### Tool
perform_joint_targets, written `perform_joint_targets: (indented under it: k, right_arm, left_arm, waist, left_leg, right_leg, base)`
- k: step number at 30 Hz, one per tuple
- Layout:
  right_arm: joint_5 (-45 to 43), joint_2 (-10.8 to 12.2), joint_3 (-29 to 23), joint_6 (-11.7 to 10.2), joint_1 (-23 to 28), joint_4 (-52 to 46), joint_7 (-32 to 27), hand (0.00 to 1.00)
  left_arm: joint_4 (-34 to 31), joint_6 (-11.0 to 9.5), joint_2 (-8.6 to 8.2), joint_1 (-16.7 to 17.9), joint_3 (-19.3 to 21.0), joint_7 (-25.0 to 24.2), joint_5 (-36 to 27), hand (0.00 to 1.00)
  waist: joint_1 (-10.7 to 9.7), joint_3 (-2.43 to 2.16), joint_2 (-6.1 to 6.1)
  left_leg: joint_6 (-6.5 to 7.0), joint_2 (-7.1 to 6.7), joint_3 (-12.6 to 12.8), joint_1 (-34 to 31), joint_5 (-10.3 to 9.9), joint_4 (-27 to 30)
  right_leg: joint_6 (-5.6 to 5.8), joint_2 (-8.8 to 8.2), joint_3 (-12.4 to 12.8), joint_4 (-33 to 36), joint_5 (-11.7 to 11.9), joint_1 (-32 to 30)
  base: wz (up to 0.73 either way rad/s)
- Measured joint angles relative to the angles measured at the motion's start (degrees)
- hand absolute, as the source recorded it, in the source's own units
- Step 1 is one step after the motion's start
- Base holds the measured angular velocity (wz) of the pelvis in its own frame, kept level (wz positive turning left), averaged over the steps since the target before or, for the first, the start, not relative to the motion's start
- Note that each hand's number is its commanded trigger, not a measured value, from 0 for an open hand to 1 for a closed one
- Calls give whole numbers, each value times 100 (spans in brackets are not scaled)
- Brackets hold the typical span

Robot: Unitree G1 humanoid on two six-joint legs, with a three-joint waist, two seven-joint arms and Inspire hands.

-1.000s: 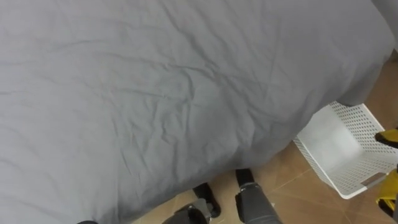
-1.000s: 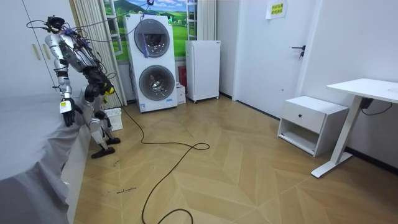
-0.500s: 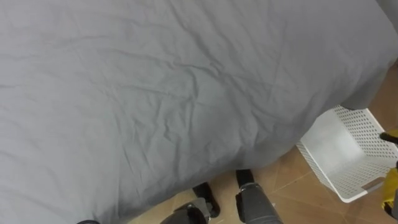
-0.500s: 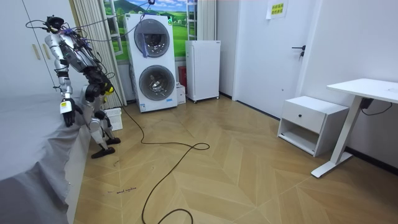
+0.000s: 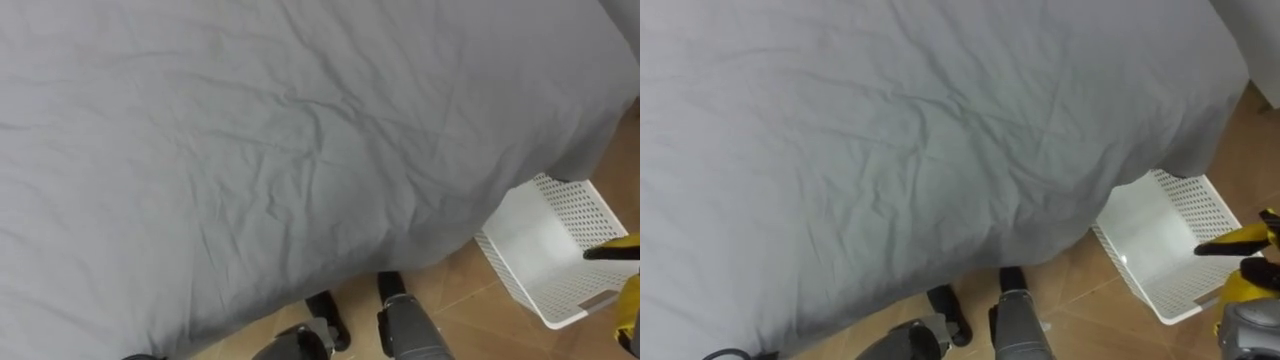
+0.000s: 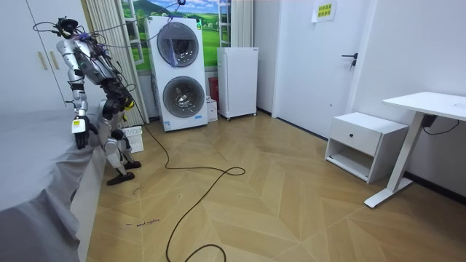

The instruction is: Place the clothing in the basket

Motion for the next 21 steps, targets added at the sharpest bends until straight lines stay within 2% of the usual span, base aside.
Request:
perform_joint_targets:
  k: [8, 15, 18, 21]
  right_arm:
    - [-23, 0, -1, -83, 4, -27, -93, 0]
    - [-32, 0, 19, -166, -8, -59, -386, 0]
    - [21, 1, 6, -166, -2, -202, -445, 0]
    - [250, 1, 9, -264, 9, -460, -550, 0]
  left_arm:
    - [-2, -22, 13, 20, -6, 1, -22, 0]
    - [-2, -80, 36, 19, -114, 8, -508, 0]
    - [2, -94, 41, 30, -112, 7, -560, 0]
    - [6, -104, 48, 68, -112, -5, -558, 0]
  waist:
    - [-12, -9, -6]
    - [-15, -13, -33]
    - [-10, -18, -47]
    - [-9, -27, -63]
  left_leg:
    - [9, -1, -1, 6, 1, 8]
    - [18, 7, 104, 58, -9, 21]
    - [19, 11, 119, 68, -11, 26]
    - [23, 15, 164, 90, -19, 17]
  right_leg:
    - [-14, 4, 1, 20, 15, 1]
    - [-11, 1, 41, 95, 0, 0]
    - [4, 30, 112, 90, 9, 2]
    - [23, 56, 174, 80, 36, 9]
  base:
    - [0]
    - [-2]
    - [-6]
    - [-10]
